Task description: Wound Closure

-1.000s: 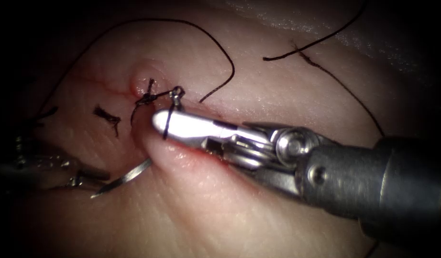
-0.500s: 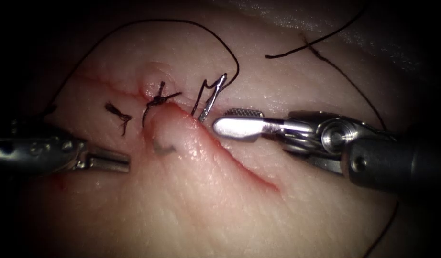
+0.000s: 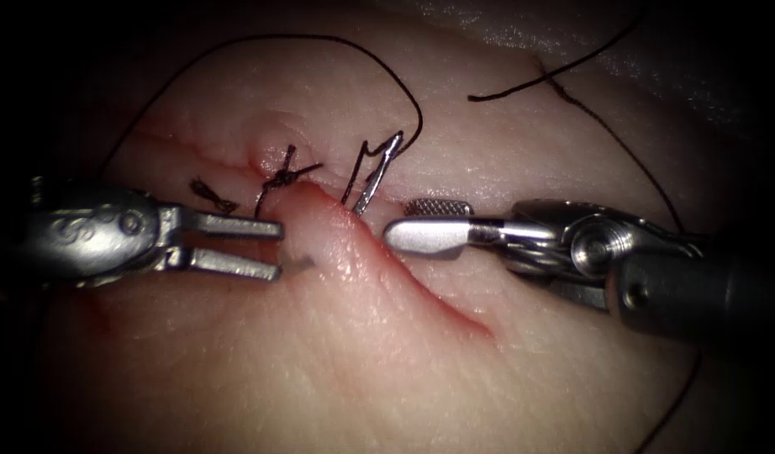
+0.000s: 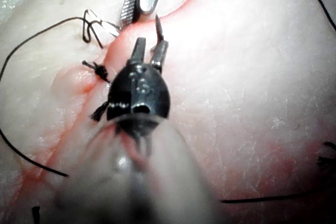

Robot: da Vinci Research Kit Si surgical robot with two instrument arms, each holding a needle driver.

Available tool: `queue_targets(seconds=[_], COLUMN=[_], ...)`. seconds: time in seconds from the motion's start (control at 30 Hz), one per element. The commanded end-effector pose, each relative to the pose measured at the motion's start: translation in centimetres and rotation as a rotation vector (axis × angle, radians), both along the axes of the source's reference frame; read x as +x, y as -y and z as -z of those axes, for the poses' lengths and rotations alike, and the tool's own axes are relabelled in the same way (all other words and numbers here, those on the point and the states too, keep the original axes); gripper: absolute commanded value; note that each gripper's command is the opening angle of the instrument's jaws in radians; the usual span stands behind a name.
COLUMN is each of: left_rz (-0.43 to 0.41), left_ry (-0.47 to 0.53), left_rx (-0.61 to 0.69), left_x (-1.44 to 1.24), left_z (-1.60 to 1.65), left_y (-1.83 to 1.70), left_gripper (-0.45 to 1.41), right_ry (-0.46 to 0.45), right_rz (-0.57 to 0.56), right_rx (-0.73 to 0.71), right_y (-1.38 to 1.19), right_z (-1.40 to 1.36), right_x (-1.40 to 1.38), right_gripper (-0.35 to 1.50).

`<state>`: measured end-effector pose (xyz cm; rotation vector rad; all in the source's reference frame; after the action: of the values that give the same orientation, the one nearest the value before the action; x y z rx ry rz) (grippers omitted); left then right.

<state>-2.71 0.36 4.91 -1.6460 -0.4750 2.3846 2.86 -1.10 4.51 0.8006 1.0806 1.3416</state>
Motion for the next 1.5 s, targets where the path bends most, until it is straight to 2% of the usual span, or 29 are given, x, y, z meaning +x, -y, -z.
queue_targets(seconds=[0.03, 0.23, 0.47, 0.53, 0.57, 0.63, 0.67, 0.73, 0.77, 0.87, 1.0, 1.13, 1.17, 1.23, 1.27, 1.3, 1.33, 1.4, 1.43, 1.5], left_rz=[-0.045, -0.084, -0.132, -0.142, -0.156, -0.175, -0.175, -0.172, -0.173, -0.172, -0.109, -0.085, -0.071, -0.069, -0.075, -0.075, -0.076, -0.078, -0.075, -0.070], left_ry=[0.024, 0.044, 0.069, 0.073, 0.080, 0.097, 0.097, 0.098, 0.102, 0.111, 0.134, 0.152, 0.146, 0.141, 0.131, 0.131, 0.129, 0.135, 0.150, 0.147], left_rx=[0.002, -0.004, 0.002, 0.001, 0.000, -0.001, -0.001, -0.006, -0.007, -0.003, 0.161, 0.258, 0.357, 0.403, 0.502, 0.502, 0.585, 0.614, 0.697, 0.723], left_x=[-0.03, -0.05, -0.25, -0.26, -0.27, -0.27, -0.27, -0.27, -0.26, -0.26, -0.28, -0.31, -0.31, -0.30, -0.27, -0.27, -0.23, -0.20, -0.15, -0.13], left_z=[-0.13, -0.22, -0.23, -0.23, -0.23, -0.23, -0.23, -0.24, -0.25, -0.27, -0.18, 0.01, 0.16, 0.22, 0.36, 0.36, 0.46, 0.53, 0.66, 0.72], left_y=[0.04, 0.01, 0.01, 0.03, 0.05, 0.06, 0.06, 0.05, 0.04, 0.02, 0.03, 0.03, 0.04, 0.05, 0.08, 0.08, 0.11, 0.12, 0.12, 0.11], left_gripper=[0.32, 0.37, 0.52, 0.51, 0.46, 0.24, 0.24, -0.16, -0.45, -0.45, -0.45, -0.45, -0.45, -0.45, -0.45, -0.45, -0.45, -0.45, -0.45, -0.45], right_ry=[-0.008, -0.017, -0.023, -0.023, -0.023, -0.023, -0.023, -0.024, -0.024, -0.025, -0.025, -0.019, -0.024, -0.026, -0.034, -0.034, -0.042, -0.049, -0.015, -0.006], right_rz=[-0.001, -0.002, 0.007, 0.007, 0.007, 0.007, 0.007, 0.009, 0.010, 0.010, 0.030, 0.046, 0.062, 0.070, 0.087, 0.087, 0.102, 0.114, 0.186, 0.209], right_rx=[-0.006, -0.009, -0.012, -0.012, -0.012, -0.013, -0.013, -0.012, -0.012, -0.012, -0.091, -0.138, -0.153, -0.164, -0.169, -0.169, -0.169, -0.181, -0.243, -0.255], right_y=[0.02, 0.02, 0.04, 0.04, 0.04, 0.04, 0.04, 0.04, 0.04, 0.05, 0.02, 0.00, 0.00, 0.01, 0.02, 0.02, 0.03, 0.03, 0.01, 0.01], right_z=[-0.06, -0.07, -0.09, -0.09, -0.09, -0.10, -0.10, -0.10, -0.10, -0.09, -0.06, -0.03, -0.03, -0.03, -0.02, -0.02, -0.02, -0.02, -0.02, -0.02], right_x=[0.08, 0.10, 0.13, 0.13, 0.13, 0.13, 0.13, 0.13, 0.13, 0.13, 0.10, 0.08, 0.08, 0.07, 0.07, 0.07, 0.08, 0.08, 0.09, 0.09], right_gripper=[1.35, 1.33, 1.33, 1.33, 1.32, 1.32, 1.32, 1.32, 1.32, 1.32, 1.23, 1.13, 1.08, 1.03, 0.88, 0.88, 0.83, 0.83, 0.83, 0.83])
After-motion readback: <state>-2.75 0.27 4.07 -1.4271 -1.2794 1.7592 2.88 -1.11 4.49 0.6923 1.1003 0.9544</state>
